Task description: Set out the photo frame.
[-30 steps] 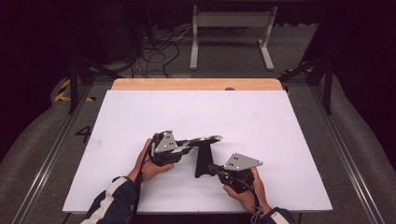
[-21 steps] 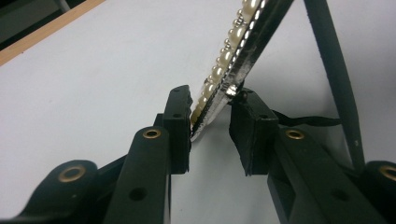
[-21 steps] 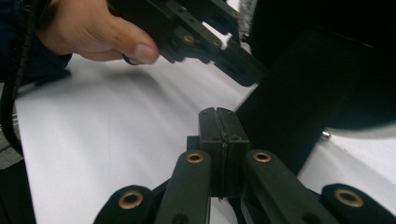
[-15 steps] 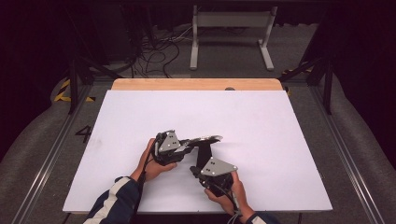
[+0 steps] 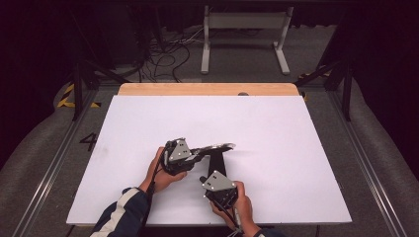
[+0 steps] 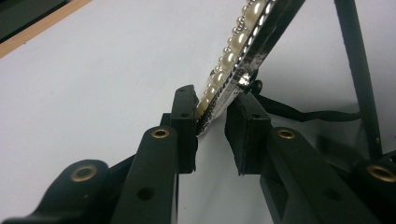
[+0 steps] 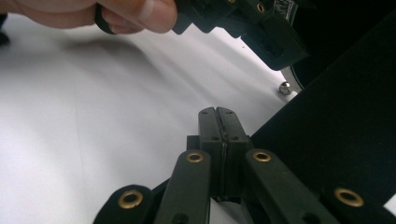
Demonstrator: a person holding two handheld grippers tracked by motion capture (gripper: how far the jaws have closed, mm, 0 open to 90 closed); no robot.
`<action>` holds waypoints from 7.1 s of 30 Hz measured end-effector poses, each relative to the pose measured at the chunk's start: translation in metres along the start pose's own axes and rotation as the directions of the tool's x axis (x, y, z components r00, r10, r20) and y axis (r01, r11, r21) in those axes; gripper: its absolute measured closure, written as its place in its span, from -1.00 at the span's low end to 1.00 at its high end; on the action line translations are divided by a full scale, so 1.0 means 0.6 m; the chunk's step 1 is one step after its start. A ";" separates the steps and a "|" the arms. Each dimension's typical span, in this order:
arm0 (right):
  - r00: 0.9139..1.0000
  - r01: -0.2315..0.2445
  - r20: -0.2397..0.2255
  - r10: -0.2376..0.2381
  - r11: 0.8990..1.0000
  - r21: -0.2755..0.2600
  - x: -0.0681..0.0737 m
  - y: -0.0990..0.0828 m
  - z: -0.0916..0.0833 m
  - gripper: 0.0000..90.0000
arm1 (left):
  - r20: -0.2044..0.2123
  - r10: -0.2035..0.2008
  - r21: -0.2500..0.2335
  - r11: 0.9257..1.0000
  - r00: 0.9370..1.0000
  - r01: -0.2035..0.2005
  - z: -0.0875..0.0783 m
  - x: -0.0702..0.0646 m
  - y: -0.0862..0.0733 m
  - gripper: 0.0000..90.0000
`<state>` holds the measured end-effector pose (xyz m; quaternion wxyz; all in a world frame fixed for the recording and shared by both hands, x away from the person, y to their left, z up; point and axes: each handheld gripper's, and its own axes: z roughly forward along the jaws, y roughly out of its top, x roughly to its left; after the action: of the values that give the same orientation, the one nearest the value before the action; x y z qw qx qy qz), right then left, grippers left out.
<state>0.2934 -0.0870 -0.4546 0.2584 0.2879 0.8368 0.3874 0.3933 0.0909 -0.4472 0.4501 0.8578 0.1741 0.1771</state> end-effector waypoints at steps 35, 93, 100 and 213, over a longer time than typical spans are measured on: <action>0.988 -0.139 -0.066 0.141 0.990 0.024 -0.082 -0.039 -0.011 1.00 | -0.004 0.076 0.030 0.997 0.997 -0.076 -0.004 -0.023 0.009 0.72; 0.985 -0.168 -0.013 0.170 0.983 0.078 -0.170 -0.073 -0.022 1.00 | 0.033 0.083 0.013 0.996 0.996 -0.083 0.013 -0.064 0.031 0.61; 0.985 -0.173 -0.013 0.174 0.982 0.081 -0.180 -0.074 -0.020 1.00 | 0.051 0.071 0.007 0.997 0.996 -0.072 0.017 -0.061 0.033 0.60; 0.921 -0.388 -0.069 0.383 0.916 -0.099 -0.159 -0.006 0.036 0.32 | -0.170 -0.105 0.123 0.984 0.980 0.127 -0.165 -0.042 -0.119 -0.77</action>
<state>0.3734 -0.1435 -0.4498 0.1726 0.4228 0.7469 0.4833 0.3153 0.1881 -0.4578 0.3855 0.8569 0.2715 0.2080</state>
